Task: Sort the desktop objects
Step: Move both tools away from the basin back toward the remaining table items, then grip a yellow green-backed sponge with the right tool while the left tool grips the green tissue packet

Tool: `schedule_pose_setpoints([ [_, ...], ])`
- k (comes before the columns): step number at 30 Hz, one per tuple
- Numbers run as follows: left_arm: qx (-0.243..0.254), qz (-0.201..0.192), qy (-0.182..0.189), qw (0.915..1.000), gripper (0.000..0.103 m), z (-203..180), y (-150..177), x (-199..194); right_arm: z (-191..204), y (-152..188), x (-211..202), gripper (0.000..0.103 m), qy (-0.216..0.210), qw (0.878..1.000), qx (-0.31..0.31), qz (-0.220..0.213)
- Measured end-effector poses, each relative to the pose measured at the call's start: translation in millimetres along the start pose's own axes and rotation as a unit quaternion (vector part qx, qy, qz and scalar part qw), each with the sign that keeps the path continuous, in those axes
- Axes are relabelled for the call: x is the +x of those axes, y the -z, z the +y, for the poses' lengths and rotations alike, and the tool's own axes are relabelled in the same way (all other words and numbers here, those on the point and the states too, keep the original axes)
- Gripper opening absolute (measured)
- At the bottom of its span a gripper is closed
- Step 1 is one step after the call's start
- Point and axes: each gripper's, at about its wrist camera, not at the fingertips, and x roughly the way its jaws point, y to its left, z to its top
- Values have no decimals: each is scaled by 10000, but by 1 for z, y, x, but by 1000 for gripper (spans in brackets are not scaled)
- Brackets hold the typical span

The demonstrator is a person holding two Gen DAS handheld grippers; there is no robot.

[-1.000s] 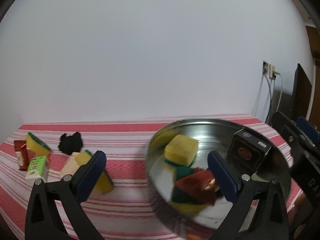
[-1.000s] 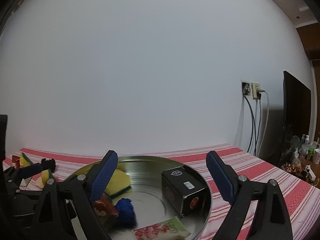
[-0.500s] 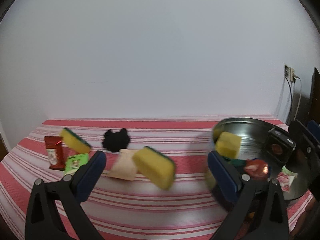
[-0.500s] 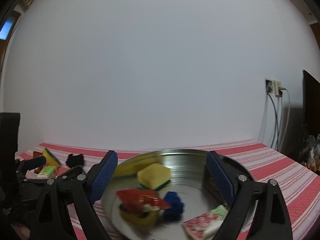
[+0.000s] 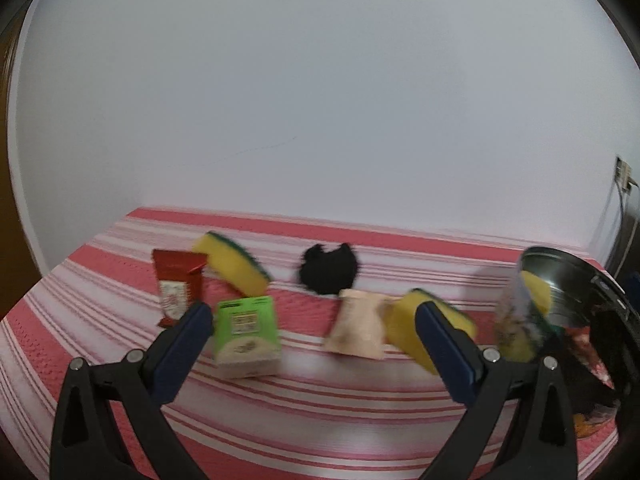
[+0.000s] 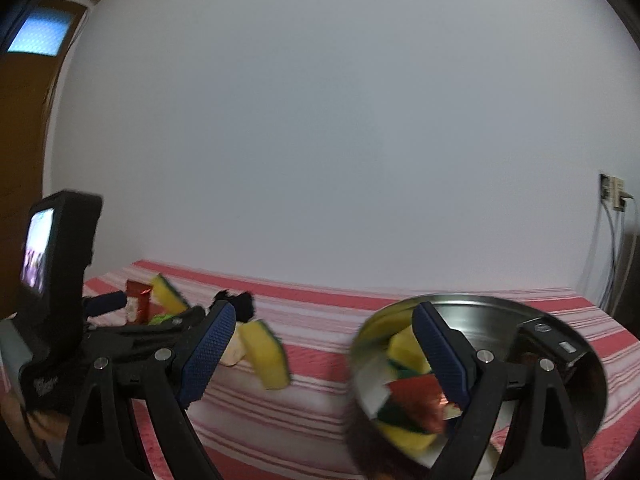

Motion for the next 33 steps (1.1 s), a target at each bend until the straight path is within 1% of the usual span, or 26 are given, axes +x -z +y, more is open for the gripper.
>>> schedule_pose_setpoints([
  [4, -444, 345, -242, 9981, 102, 32, -2, 16, 14, 1, 11, 92, -206, 9993, -188, 254],
  [5, -734, 518, -323, 9954, 102, 45, -1, 22, 17, 1, 14, 92, -223, 9990, -224, 306],
  [7, -1136, 747, -381, 9900, 102, 61, 1, 31, 21, 1, 22, 92, -243, 9985, -253, 421],
  [9, -1566, 964, -443, 9819, 102, 77, 7, 38, 25, 0, 31, 92, -325, 9979, -231, 519],
  [10, -1737, 1041, -468, 9782, 102, 84, 9, 41, 28, -1, 36, 92, -384, 9972, -238, 596],
  [11, -1814, 1088, -458, 9763, 102, 86, 11, 43, 31, 1, 39, 92, -421, 9965, -263, 671],
  [13, -1812, 1155, -459, 9756, 102, 88, 11, 45, 36, 0, 52, 92, -476, 9948, -331, 838],
  [16, -1714, 1168, -634, 9762, 102, 91, 10, 46, 48, 3, 80, 92, -499, 9916, -422, 1112],
  [20, -1870, 1142, -805, 9724, 102, 102, 10, 45, 61, 8, 109, 92, -680, 9837, -638, 1538],
  [24, -1892, 1101, -848, 9720, 102, 108, 7, 45, 62, 9, 133, 92, -708, 9780, -696, 1834],
  [26, -1799, 1145, -767, 9740, 102, 104, 6, 48, 59, 12, 147, 91, -775, 9720, -611, 2134],
  [27, -1736, 1176, -723, 9751, 102, 102, 6, 49, 58, 14, 153, 86, -811, 9689, -548, 2272],
  [28, -1630, 1212, -680, 9768, 102, 97, 5, 50, 56, 16, 158, 78, -854, 9659, -477, 2398],
  [31, -1391, 1264, -583, 9804, 102, 87, 3, 53, 52, 23, 173, 68, -960, 9548, -304, 2798],
  [33, -1334, 1290, -507, 9813, 102, 83, 3, 53, 53, 29, 181, 61, -1024, 9471, -266, 3030],
])
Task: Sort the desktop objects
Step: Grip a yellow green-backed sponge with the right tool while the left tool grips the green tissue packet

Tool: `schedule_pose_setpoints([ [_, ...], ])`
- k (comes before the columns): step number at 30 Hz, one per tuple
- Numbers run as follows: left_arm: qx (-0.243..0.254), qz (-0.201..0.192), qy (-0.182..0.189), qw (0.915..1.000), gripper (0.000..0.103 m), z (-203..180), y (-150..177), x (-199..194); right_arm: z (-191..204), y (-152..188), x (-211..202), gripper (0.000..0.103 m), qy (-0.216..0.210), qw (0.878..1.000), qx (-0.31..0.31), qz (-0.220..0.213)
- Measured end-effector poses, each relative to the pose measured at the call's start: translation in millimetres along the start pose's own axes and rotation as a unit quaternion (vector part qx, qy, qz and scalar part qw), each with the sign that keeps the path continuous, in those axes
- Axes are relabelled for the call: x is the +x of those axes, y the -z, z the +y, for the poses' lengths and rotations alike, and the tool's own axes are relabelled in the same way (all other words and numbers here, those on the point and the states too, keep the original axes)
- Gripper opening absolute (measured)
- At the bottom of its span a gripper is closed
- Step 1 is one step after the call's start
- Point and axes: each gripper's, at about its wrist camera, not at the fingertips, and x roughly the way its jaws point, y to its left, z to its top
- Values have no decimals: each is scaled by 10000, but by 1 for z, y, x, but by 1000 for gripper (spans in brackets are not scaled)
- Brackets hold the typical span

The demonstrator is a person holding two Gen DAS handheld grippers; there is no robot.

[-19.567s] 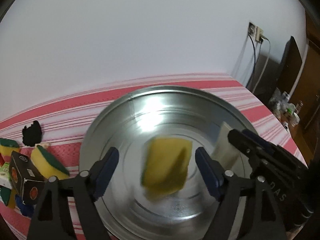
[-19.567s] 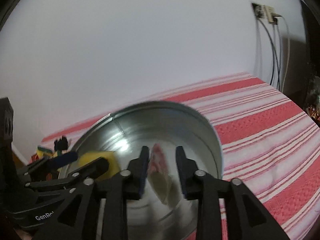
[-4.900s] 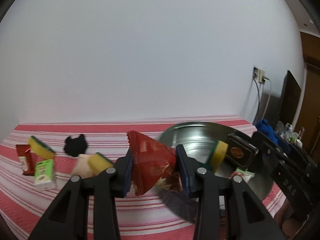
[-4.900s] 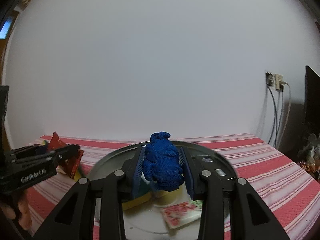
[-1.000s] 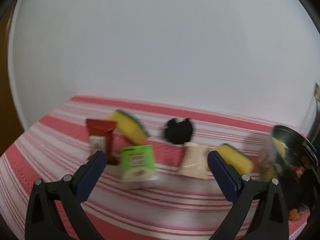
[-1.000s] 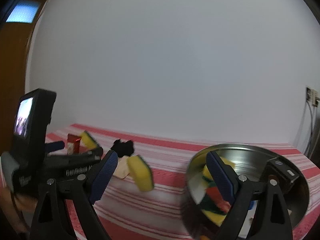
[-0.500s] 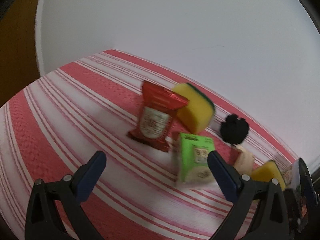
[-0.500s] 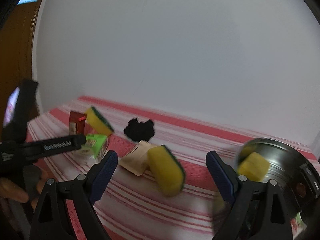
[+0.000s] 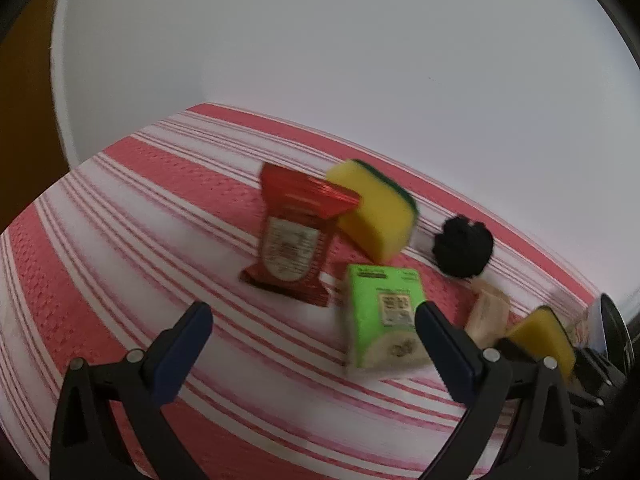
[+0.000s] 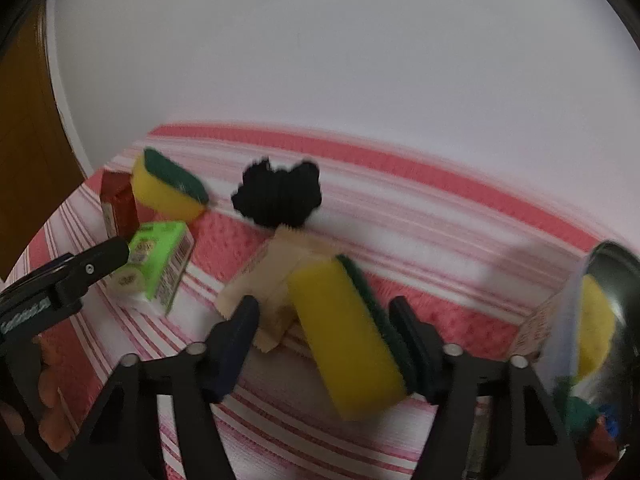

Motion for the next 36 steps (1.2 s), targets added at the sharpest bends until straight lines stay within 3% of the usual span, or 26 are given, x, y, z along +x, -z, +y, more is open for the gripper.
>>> schedule_pose_setpoints([
  [2, 28, 54, 83, 9999, 102, -2, 2, -1, 1, 1, 3, 58, 29, 10000, 0, 70],
  [4, 23, 86, 143, 9999, 102, -2, 3, 0, 2, 3, 1, 47, 15, 10000, -21, 54],
  [9, 103, 95, 294, 9995, 102, -7, 3, 1, 1, 8, -8, 38, -97, 9999, 47, -125],
  [15, 220, 151, 457, 9986, 102, -14, 1, 8, -12, 26, -43, 38, -403, 9943, 528, -832],
  [17, 342, 166, 397, 9985, 97, -24, 1, 10, -13, 28, -48, 38, -397, 9919, 683, -997],
  [20, 756, 359, 101, 9964, 75, -42, 1, 21, -17, 28, -54, 38, -328, 9883, 832, -1234],
  [24, 610, 574, -101, 9964, 73, -45, -3, 36, -29, 24, -63, 38, -341, 9856, 947, -1357],
  [25, 631, 549, -158, 9964, 66, -46, -4, 37, -31, 23, -67, 38, -340, 9855, 945, -1367],
  [28, 703, 593, -263, 9954, 61, -49, -4, 38, -30, 22, -72, 38, -349, 9852, 959, -1375],
  [30, 551, 539, -210, 9968, 49, -44, -4, 35, -32, 24, -71, 38, -356, 9852, 940, -1385],
  [36, 9, 336, 418, 9986, 49, -26, -4, 25, -29, 27, -80, 38, -361, 9819, 890, -1634],
])
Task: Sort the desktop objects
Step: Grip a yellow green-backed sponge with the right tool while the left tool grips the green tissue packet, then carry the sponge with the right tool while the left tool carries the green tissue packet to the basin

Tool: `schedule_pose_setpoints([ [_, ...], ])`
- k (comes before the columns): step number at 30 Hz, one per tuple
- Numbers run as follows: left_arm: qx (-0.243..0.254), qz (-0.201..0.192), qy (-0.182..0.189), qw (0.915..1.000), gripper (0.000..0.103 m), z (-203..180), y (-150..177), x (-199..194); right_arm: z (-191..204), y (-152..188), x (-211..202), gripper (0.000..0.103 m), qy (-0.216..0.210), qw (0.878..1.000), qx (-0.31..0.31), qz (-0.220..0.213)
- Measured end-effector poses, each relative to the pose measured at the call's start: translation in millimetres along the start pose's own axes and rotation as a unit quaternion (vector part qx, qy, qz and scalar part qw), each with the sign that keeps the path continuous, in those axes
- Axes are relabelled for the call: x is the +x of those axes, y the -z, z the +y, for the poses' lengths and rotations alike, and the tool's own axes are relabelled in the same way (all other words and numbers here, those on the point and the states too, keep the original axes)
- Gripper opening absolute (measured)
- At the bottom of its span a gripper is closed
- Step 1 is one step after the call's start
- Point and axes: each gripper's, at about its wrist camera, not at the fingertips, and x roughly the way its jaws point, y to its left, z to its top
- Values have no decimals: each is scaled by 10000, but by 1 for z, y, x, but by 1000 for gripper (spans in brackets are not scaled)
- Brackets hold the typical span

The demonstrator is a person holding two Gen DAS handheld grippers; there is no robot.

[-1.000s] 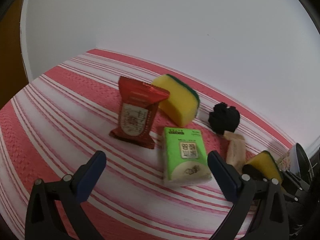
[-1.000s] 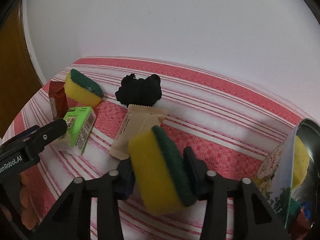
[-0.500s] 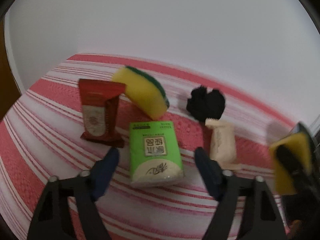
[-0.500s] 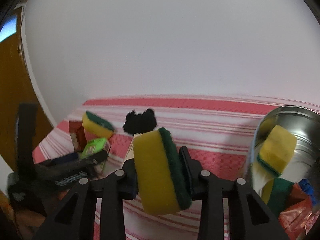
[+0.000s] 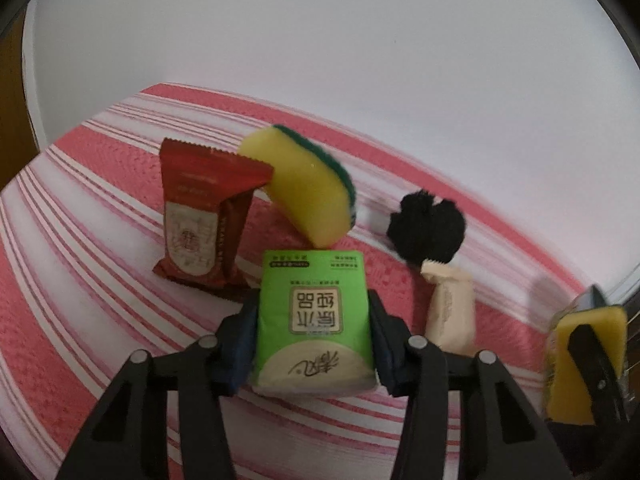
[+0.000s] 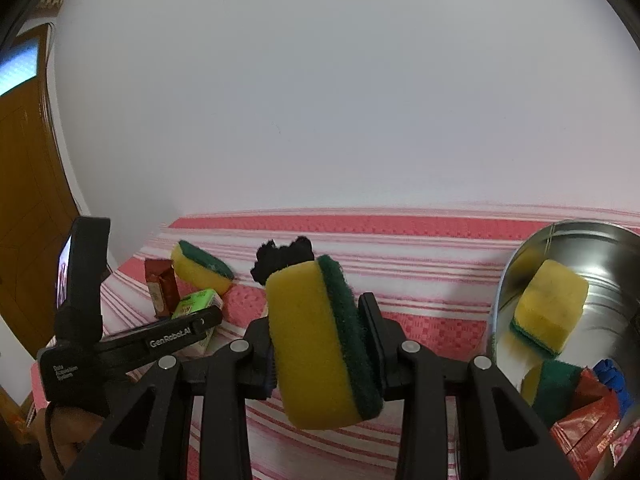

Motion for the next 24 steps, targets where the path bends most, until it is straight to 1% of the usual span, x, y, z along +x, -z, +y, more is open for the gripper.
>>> schedule_pose_setpoints([
  [2, -40, -290, 35, 9996, 49, -1, 1, -12, 0, -1, -5, 38, 34, 9999, -25, -166],
  [4, 35, -516, 66, 9986, 49, -6, 3, -21, 1, -1, -8, 38, 101, 9995, -76, -292],
  [8, 437, -908, -40, 9949, 49, -22, 5, -32, 5, -1, -14, 38, 299, 9981, -238, -487],
  [12, 639, -1054, -177, 9922, 49, -30, 6, -37, 8, 0, -11, 38, 335, 9978, -352, -441],
  [15, 653, -1121, -209, 9913, 49, -31, 7, -41, 9, 1, -14, 38, 362, 9972, -400, -525],
  [17, 629, -1115, -231, 9915, 49, -32, 2, -37, 10, 2, -16, 38, 381, 9968, -434, -544],
  [24, 689, -1245, -262, 9895, 49, -29, 8, -42, 11, 5, -26, 38, 443, 9956, -505, -647],
])
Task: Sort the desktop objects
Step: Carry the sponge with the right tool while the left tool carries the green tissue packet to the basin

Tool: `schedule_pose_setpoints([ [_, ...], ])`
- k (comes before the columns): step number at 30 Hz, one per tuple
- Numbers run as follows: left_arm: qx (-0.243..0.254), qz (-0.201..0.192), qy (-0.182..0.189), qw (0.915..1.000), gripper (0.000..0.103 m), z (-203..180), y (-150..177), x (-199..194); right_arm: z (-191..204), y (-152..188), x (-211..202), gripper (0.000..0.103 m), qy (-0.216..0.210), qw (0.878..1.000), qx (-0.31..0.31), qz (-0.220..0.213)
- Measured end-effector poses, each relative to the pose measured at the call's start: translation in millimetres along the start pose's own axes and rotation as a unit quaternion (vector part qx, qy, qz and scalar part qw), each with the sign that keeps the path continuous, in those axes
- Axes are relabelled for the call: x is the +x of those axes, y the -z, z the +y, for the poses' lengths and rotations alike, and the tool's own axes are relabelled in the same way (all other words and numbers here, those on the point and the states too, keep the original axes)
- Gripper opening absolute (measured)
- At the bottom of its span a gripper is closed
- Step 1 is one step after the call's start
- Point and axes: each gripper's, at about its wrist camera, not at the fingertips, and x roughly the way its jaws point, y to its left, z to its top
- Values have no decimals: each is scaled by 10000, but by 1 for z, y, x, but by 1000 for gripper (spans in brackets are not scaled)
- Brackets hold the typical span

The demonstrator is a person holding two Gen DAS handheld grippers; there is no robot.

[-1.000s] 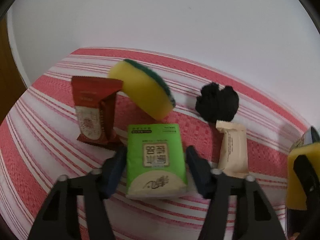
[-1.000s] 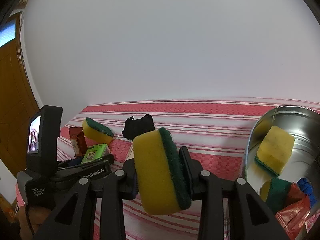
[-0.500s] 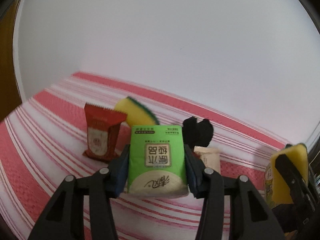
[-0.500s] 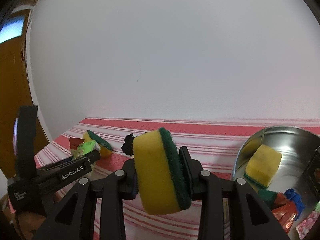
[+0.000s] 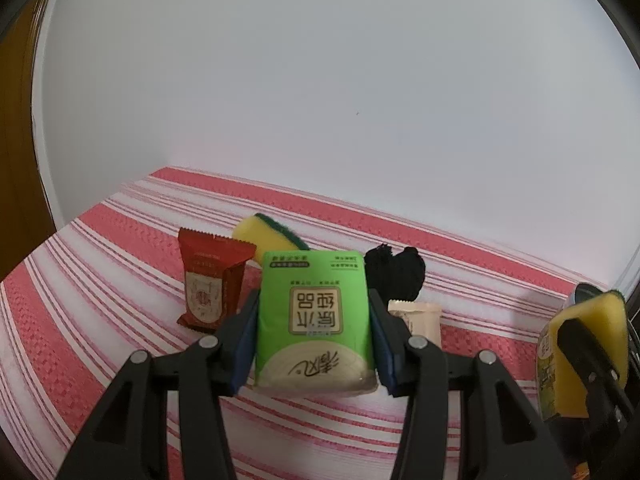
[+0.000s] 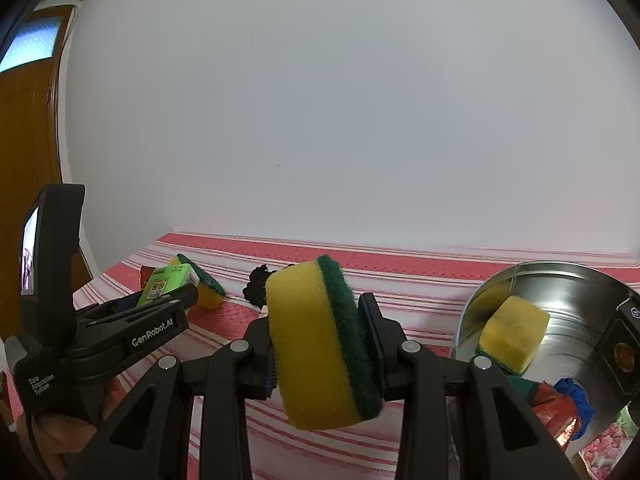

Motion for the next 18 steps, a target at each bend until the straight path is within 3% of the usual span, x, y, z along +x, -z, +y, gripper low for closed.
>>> schedule_pose_setpoints([
  [18, 249, -228, -42, 9994, 49, -13, 9, -23, -2, 9, -29, 38, 253, 9990, -251, -279],
])
